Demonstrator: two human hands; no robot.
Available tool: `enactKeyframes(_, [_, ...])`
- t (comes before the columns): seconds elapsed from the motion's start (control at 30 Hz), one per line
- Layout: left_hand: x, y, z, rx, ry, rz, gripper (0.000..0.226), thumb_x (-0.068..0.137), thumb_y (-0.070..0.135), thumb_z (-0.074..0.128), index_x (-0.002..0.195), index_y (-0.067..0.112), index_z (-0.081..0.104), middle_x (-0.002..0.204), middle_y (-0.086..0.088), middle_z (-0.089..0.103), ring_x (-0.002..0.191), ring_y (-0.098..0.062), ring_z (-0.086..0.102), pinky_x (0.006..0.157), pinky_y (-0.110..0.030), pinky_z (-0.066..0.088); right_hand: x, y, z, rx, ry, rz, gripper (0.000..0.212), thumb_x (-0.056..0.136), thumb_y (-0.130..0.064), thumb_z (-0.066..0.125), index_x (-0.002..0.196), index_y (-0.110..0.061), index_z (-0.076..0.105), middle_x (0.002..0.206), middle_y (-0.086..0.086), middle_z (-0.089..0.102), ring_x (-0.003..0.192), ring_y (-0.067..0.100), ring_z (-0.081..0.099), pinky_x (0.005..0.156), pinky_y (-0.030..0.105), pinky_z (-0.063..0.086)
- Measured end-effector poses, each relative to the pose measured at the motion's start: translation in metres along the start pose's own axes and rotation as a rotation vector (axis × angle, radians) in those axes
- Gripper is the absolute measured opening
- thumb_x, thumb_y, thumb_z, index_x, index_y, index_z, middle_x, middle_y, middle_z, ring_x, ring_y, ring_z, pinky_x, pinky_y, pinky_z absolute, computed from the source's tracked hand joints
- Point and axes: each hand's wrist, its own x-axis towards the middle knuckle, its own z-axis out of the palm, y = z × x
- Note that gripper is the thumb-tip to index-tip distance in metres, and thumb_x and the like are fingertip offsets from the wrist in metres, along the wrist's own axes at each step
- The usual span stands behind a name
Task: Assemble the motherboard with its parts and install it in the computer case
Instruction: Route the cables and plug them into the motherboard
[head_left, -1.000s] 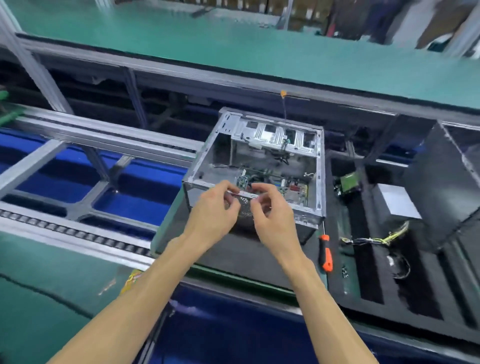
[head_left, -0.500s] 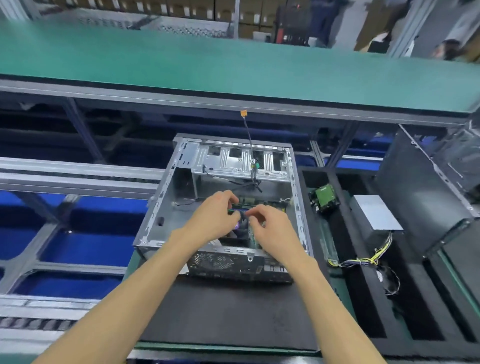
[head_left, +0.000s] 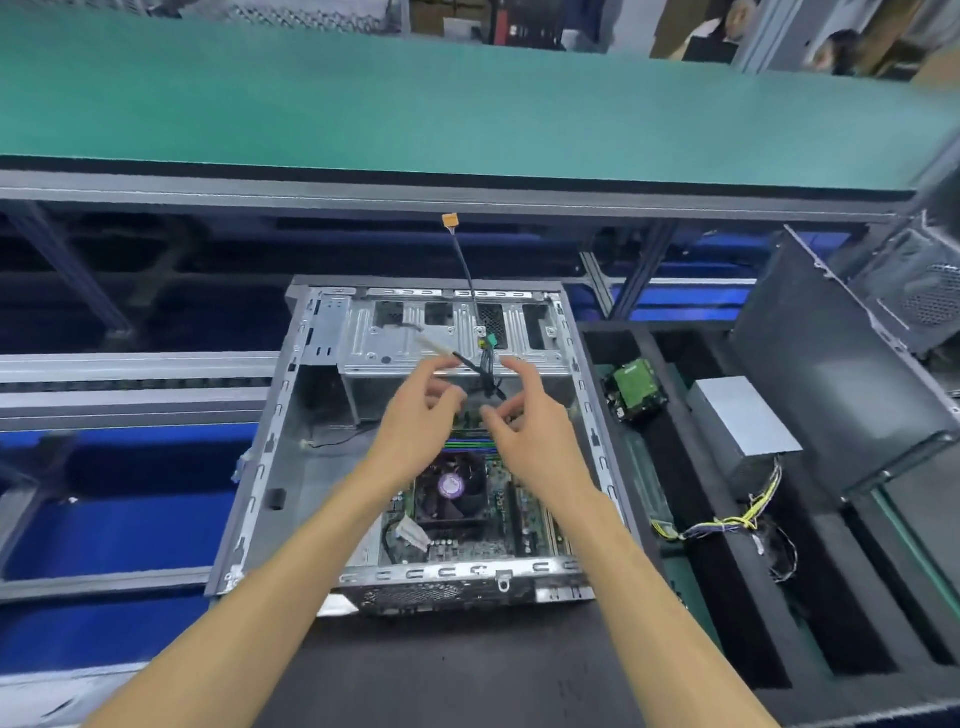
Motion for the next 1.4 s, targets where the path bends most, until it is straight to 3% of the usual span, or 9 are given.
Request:
enactKeyframes(0.2, [0.008, 0.016, 0.012, 0.018, -0.060, 0.245, 0.037, 0.101, 0.004, 0.045, 0.123, 0.025, 0.065, 0.115, 0.004, 0.066, 0.110, -0.010, 0.061, 0.095, -0.029, 0.049, 0.025, -0.004, 0.001, 0.161, 0.117, -0.010, 0.008, 0.103, -0.021, 0.058, 0.102, -0.026, 0.065, 0.070, -0.010, 0.068, 0.059, 0.009, 0.063, 0.049, 0.029, 0.045])
enactKeyframes(0.33, [0.027, 0.010, 0.020, 0.276, 0.130, 0.067, 0.010, 0.098, 0.033, 0.056, 0.106, 0.029, 0.059, 0.091, 0.012, 0.064, 0.084, -0.005, 0.061, 0.078, -0.033, 0.052, 0.029, 0.003, 0.001, 0.203, 0.136, 0.170, 0.016, 0.106, -0.030, 0.051, 0.099, -0.022, 0.062, 0.087, 0.010, 0.073, 0.071, 0.025, 0.072, 0.062, 0.044, 0.059])
enactKeyframes(0.53, [0.048, 0.017, 0.041, 0.807, 0.223, 0.166, 0.038, 0.092, 0.053, 0.062, 0.096, 0.016, 0.062, 0.092, 0.001, 0.064, 0.081, -0.024, 0.063, 0.066, -0.036, 0.049, 0.030, 0.010, 0.001, 0.277, 0.177, 0.239, 0.023, 0.104, -0.018, 0.046, 0.106, -0.009, 0.068, 0.084, 0.008, 0.073, 0.068, 0.025, 0.072, 0.060, 0.053, 0.059])
enactKeyframes(0.73, [0.048, 0.024, 0.044, 0.501, 0.077, 0.214, 0.005, 0.086, 0.026, 0.070, 0.088, 0.023, 0.066, 0.074, 0.008, 0.061, 0.083, -0.021, 0.059, 0.082, -0.043, 0.051, 0.030, 0.010, 0.002, 0.260, 0.229, 0.220, 0.018, 0.103, -0.027, 0.050, 0.091, -0.020, 0.062, 0.075, -0.001, 0.071, 0.060, 0.014, 0.070, 0.059, 0.048, 0.060])
enactKeyframes(0.97, [0.047, 0.025, 0.026, 0.357, 0.063, 0.176, 0.021, 0.080, 0.028, 0.072, 0.073, 0.021, 0.053, 0.072, 0.005, 0.055, 0.064, -0.010, 0.048, 0.056, -0.028, 0.037, 0.035, 0.004, -0.002, 0.406, 0.214, 0.191, 0.014, 0.105, -0.017, 0.052, 0.107, -0.015, 0.066, 0.079, 0.000, 0.071, 0.060, 0.014, 0.070, 0.053, 0.039, 0.060])
enactKeyframes(1.1, [0.042, 0.022, 0.012, 0.278, 0.018, 0.158, 0.014, 0.084, 0.022, 0.073, 0.081, 0.013, 0.062, 0.073, -0.005, 0.063, 0.063, -0.011, 0.051, 0.058, -0.025, 0.042, 0.044, -0.003, -0.005, 0.479, 0.239, 0.161, 0.016, 0.103, -0.012, 0.054, 0.114, -0.010, 0.066, 0.088, 0.000, 0.072, 0.066, 0.005, 0.068, 0.050, 0.023, 0.054])
enactKeyframes(1.2, [0.037, 0.023, 0.007, 0.240, -0.010, 0.195, 0.015, 0.089, 0.029, 0.072, 0.083, 0.016, 0.069, 0.076, -0.002, 0.065, 0.069, -0.011, 0.057, 0.065, -0.024, 0.045, 0.054, -0.013, -0.005, 0.375, 0.107, 0.119, 0.028, 0.103, -0.009, 0.048, 0.111, -0.018, 0.073, 0.095, -0.001, 0.076, 0.078, 0.010, 0.070, 0.063, 0.035, 0.059])
enactKeyframes(1.3, [0.037, 0.025, 0.003, 0.285, 0.010, 0.279, 0.011, 0.090, 0.027, 0.072, 0.088, 0.017, 0.073, 0.085, 0.009, 0.063, 0.084, -0.014, 0.058, 0.076, -0.021, 0.046, 0.058, -0.020, -0.005, 0.267, -0.085, 0.071, 0.044, 0.098, -0.007, 0.037, 0.093, -0.022, 0.077, 0.083, 0.007, 0.075, 0.066, 0.013, 0.063, 0.058, 0.037, 0.053])
enactKeyframes(1.4, [0.041, 0.025, -0.001, 0.388, 0.061, 0.422, 0.014, 0.090, 0.023, 0.073, 0.087, 0.010, 0.074, 0.090, 0.007, 0.054, 0.096, -0.017, 0.051, 0.086, -0.030, 0.041, 0.057, -0.021, -0.008, 0.345, -0.170, 0.103, 0.041, 0.096, -0.008, 0.036, 0.096, -0.016, 0.076, 0.094, 0.022, 0.072, 0.080, 0.034, 0.067, 0.074, 0.055, 0.059])
